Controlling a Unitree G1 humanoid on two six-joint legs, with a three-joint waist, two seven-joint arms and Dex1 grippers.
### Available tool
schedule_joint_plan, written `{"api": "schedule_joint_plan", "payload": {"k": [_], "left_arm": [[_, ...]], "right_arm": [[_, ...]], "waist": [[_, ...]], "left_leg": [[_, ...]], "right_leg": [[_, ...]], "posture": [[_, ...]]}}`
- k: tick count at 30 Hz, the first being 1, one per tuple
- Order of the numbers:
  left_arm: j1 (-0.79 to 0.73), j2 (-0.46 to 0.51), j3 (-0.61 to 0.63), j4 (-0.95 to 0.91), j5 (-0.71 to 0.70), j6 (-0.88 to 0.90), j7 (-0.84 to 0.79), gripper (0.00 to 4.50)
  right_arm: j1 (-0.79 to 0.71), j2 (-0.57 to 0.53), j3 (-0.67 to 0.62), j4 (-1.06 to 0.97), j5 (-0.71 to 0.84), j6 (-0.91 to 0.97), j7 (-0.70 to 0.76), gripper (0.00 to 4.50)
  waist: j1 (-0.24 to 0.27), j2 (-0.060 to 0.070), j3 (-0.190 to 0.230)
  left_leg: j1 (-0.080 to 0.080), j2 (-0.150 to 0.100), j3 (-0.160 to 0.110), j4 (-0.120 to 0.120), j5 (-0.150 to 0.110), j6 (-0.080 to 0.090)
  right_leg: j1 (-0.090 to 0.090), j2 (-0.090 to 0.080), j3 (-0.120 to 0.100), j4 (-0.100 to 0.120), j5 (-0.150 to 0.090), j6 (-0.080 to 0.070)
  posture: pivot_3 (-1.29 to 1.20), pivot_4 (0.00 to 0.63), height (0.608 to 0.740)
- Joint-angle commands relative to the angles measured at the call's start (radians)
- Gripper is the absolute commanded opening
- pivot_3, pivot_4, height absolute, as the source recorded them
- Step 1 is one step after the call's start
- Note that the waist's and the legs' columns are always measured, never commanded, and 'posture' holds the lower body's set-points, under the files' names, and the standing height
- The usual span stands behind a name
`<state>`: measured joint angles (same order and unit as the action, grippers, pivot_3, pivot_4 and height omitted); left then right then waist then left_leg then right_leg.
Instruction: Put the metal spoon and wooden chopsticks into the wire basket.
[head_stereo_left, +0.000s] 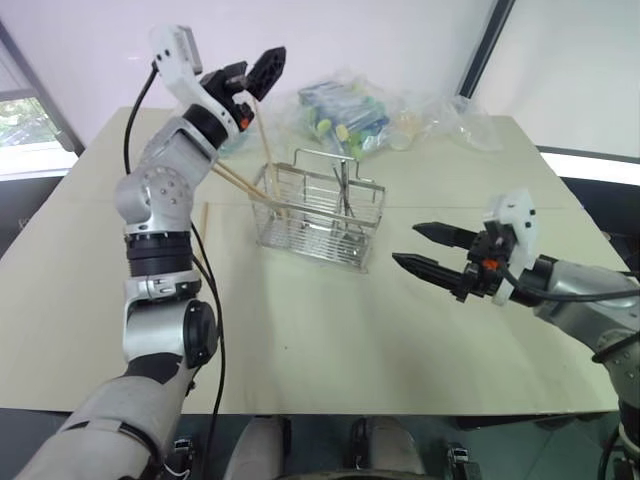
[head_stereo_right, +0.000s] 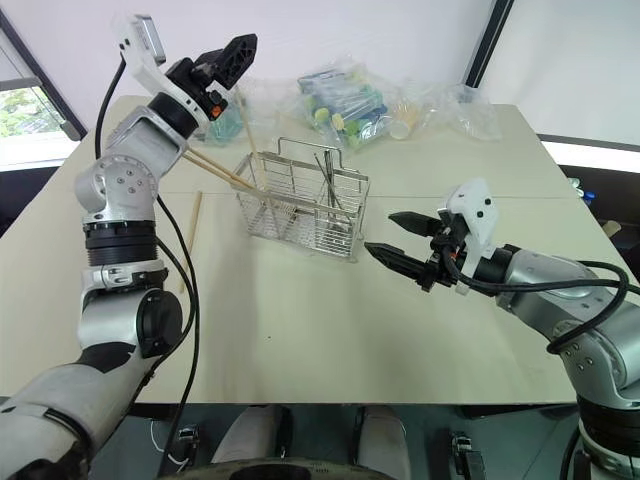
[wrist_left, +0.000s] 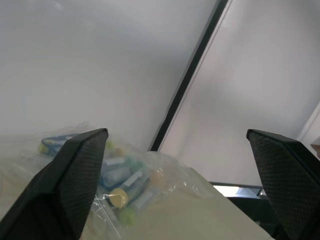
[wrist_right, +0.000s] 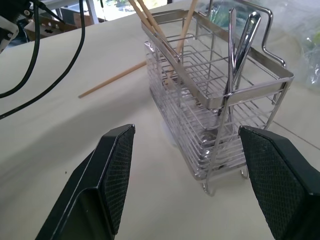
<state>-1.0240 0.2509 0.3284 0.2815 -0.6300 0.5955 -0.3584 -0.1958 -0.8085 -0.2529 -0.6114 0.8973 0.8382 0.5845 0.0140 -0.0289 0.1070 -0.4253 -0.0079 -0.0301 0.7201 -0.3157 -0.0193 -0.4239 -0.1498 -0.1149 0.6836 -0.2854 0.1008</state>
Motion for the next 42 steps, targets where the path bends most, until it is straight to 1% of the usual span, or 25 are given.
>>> {"api": "schedule_joint_plan", "payload": {"k": [1,5,10,12,14,16,17,19,21,23,24,25,27,31,38,42], "left_arm": [[-0.039,0.043,0.016,-0.089,-0.033,0.029,0.008,4.48],[-0.138,0.128,0.081,-0.123,-0.112,0.094,0.029,4.48],[-0.257,0.230,0.159,-0.100,-0.202,0.148,0.050,4.48],[-0.274,0.280,0.155,-0.068,-0.172,0.156,0.072,4.48],[-0.257,0.348,0.081,-0.004,-0.071,0.197,0.108,4.48],[-0.217,0.380,0.031,0.037,0.010,0.186,0.137,4.48],[-0.198,0.377,0.029,0.045,0.031,0.170,0.156,4.48],[-0.168,0.353,0.063,0.063,0.061,0.162,0.248,4.48],[-0.159,0.339,0.085,0.077,0.078,0.180,0.313,4.48],[-0.147,0.338,0.082,0.112,0.117,0.222,0.388,4.48],[-0.124,0.342,0.047,0.134,0.152,0.273,0.408,4.48],[-0.105,0.343,0.008,0.154,0.177,0.329,0.411,4.48],[-0.088,0.338,-0.030,0.173,0.203,0.400,0.405,4.48],[-0.079,0.280,-0.021,0.245,0.234,0.504,0.457,4.48],[-0.045,0.234,-0.064,0.321,0.298,0.555,0.434,4.48],[-0.028,0.211,-0.084,0.381,0.333,0.532,0.410,4.48]], "right_arm": [[-0.025,0.004,-0.013,-0.010,0.009,-0.011,-0.006,3.42],[-0.039,0.008,0.003,0.002,0.003,-0.013,0.002,3.42],[-0.054,0.007,0.029,0.026,-0.012,-0.020,0.024,3.42],[-0.073,0.010,0.043,0.039,-0.020,-0.022,0.031,3.42],[-0.093,0.014,0.056,0.051,-0.026,-0.025,0.035,3.42],[-0.102,0.019,0.062,0.057,-0.030,-0.028,0.040,3.42],[-0.102,0.021,0.065,0.059,-0.032,-0.030,0.043,3.42],[-0.091,0.020,0.071,0.056,-0.039,-0.032,0.052,3.42],[-0.084,0.019,0.071,0.052,-0.040,-0.032,0.056,3.42],[-0.081,0.019,0.068,0.049,-0.035,-0.028,0.056,3.42],[-0.081,0.018,0.066,0.049,-0.033,-0.026,0.057,3.42],[-0.080,0.016,0.065,0.050,-0.033,-0.026,0.059,3.42],[-0.079,0.015,0.065,0.051,-0.033,-0.025,0.061,3.42],[-0.059,0.010,0.070,0.035,-0.035,-0.026,0.071,3.42],[-0.010,0.001,0.043,-0.013,-0.009,-0.023,0.086,3.42],[0.001,-0.007,0.017,-0.031,0.013,-0.013,0.077,3.42]], "waist": [[-0.001,0.000,0.000],[-0.002,0.000,0.002],[-0.002,0.001,0.002],[-0.002,0.002,0.002],[-0.001,0.002,0.002],[0.000,0.002,0.002],[0.002,0.002,0.001],[0.003,0.001,0.002],[0.001,-0.003,0.004],[-0.001,-0.004,0.004],[-0.002,-0.004,0.004],[-0.002,-0.003,0.003],[-0.001,-0.002,0.003],[0.004,-0.004,0.004],[-0.001,-0.004,0.004],[0.000,-0.003,0.004]], "left_leg": [[0.000,0.000,0.000,0.000,0.000,0.000],[0.000,0.000,0.000,0.000,0.000,0.000],[0.000,0.000,0.000,-0.001,0.000,0.000],[0.001,-0.001,0.000,-0.001,0.000,0.001],[0.002,-0.001,0.000,-0.001,0.000,0.001],[0.003,-0.001,0.000,-0.001,0.000,0.001],[0.004,-0.001,0.000,-0.001,0.000,0.002],[0.004,-0.001,0.000,-0.001,0.001,0.002],[0.003,0.000,-0.001,0.000,0.001,0.002],[0.000,0.000,-0.001,0.000,0.001,0.002],[-0.001,-0.001,0.000,0.000,0.001,0.002],[-0.001,-0.001,0.000,-0.001,0.001,0.002],[0.000,-0.001,0.002,-0.002,0.001,0.002],[-0.001,-0.001,0.001,-0.002,0.001,0.001],[0.000,0.000,0.001,-0.002,0.001,0.001],[0.001,0.000,0.001,-0.002,0.002,-0.001]], "right_leg": [[0.000,0.000,0.000,0.000,0.000,0.000],[-0.001,0.000,0.000,0.000,0.000,0.000],[-0.001,0.000,0.000,0.000,0.000,0.000],[0.000,0.001,-0.001,0.000,0.000,0.000],[0.001,0.001,-0.001,0.000,0.000,0.000],[0.001,0.001,-0.001,0.002,0.000,0.000],[0.002,0.001,-0.001,0.002,0.000,0.000],[0.003,0.001,-0.001,0.002,0.000,0.000],[0.002,0.000,-0.001,0.002,0.000,0.000],[-0.001,0.000,0.000,0.002,0.000,0.000],[-0.001,0.000,0.000,0.002,0.001,0.001],[-0.001,0.000,0.000,0.002,0.001,0.001],[-0.001,0.000,0.000,0.002,0.001,0.001],[-0.001,0.000,-0.001,0.002,0.000,0.002],[-0.001,-0.001,-0.001,0.001,0.001,0.002],[-0.001,-0.001,-0.001,0.002,0.001,0.002]], "posture": [[0.00,0.150,0.633],[0.00,0.150,0.633],[0.00,0.150,0.633],[0.00,0.150,0.633],[0.00,0.150,0.633],[0.00,0.150,0.633],[0.00,0.150,0.633],[0.00,0.150,0.633],[0.00,0.150,0.633],[0.00,0.150,0.633],[0.00,0.150,0.633],[0.00,0.150,0.633],[0.00,0.150,0.633],[0.00,0.150,0.633],[0.00,0.150,0.633],[0.00,0.150,0.633]]}}
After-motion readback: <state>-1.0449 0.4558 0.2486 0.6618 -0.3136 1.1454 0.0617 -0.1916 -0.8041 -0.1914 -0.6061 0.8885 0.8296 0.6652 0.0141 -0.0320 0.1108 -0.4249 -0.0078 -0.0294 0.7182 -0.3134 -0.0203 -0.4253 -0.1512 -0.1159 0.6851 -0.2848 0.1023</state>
